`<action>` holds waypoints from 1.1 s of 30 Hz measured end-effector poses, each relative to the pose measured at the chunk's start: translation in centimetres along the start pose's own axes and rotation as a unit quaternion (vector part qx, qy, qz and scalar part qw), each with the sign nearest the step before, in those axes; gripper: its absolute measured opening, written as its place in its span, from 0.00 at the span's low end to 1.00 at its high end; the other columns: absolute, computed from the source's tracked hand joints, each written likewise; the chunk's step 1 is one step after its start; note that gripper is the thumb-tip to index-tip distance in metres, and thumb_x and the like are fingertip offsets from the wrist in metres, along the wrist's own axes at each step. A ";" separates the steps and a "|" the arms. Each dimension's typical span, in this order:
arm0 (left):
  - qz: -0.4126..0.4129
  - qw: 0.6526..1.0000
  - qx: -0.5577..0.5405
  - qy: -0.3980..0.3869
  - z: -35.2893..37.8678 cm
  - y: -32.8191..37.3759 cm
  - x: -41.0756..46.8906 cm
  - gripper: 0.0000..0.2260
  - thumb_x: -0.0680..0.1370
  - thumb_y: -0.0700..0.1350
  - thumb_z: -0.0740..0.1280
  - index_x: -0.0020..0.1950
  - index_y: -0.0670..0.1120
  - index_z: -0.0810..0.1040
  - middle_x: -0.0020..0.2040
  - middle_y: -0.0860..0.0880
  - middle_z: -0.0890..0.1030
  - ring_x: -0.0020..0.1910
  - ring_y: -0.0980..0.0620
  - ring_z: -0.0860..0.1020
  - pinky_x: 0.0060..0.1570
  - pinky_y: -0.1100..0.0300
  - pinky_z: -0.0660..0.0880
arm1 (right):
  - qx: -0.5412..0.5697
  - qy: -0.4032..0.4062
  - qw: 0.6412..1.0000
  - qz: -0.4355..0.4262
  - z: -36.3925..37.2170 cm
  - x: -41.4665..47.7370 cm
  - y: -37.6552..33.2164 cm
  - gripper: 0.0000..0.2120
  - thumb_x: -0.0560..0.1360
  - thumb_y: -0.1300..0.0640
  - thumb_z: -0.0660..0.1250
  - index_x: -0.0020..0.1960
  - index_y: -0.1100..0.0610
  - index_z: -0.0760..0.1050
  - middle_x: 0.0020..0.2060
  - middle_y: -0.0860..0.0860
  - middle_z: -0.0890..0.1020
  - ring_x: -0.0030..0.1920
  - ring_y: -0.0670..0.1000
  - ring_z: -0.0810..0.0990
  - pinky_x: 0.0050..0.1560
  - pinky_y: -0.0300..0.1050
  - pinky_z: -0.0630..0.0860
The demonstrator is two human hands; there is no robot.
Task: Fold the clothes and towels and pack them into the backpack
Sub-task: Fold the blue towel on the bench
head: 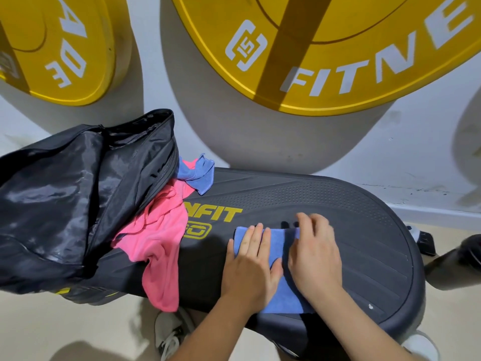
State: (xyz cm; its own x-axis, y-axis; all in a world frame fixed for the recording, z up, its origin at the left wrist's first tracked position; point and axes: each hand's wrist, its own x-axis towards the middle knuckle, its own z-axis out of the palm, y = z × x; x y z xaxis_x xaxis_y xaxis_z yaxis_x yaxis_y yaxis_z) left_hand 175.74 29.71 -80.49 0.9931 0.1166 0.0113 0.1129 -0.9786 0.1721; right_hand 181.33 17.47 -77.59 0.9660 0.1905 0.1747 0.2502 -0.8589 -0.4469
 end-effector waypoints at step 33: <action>-0.077 0.953 -0.264 -0.126 -4.8 -5.1 2.2 0.11 0.68 0.44 0.73 0.48 0.50 0.76 0.46 0.53 0.80 0.46 0.52 0.76 0.45 0.57 0.71 | -0.120 -0.477 0.858 -0.151 -2.0 7.5 -3.0 0.16 0.69 0.45 0.73 0.54 0.47 0.75 0.46 0.44 0.79 0.54 0.52 0.77 0.55 0.49 0.71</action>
State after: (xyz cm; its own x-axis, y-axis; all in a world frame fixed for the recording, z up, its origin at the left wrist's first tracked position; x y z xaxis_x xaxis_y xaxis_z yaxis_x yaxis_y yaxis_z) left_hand 177.24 35.79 -76.65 0.9492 0.1430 -0.2803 0.2935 -0.7240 0.6243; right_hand 187.71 20.47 -73.16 0.5024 0.6257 -0.5968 0.5878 -0.7533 -0.2949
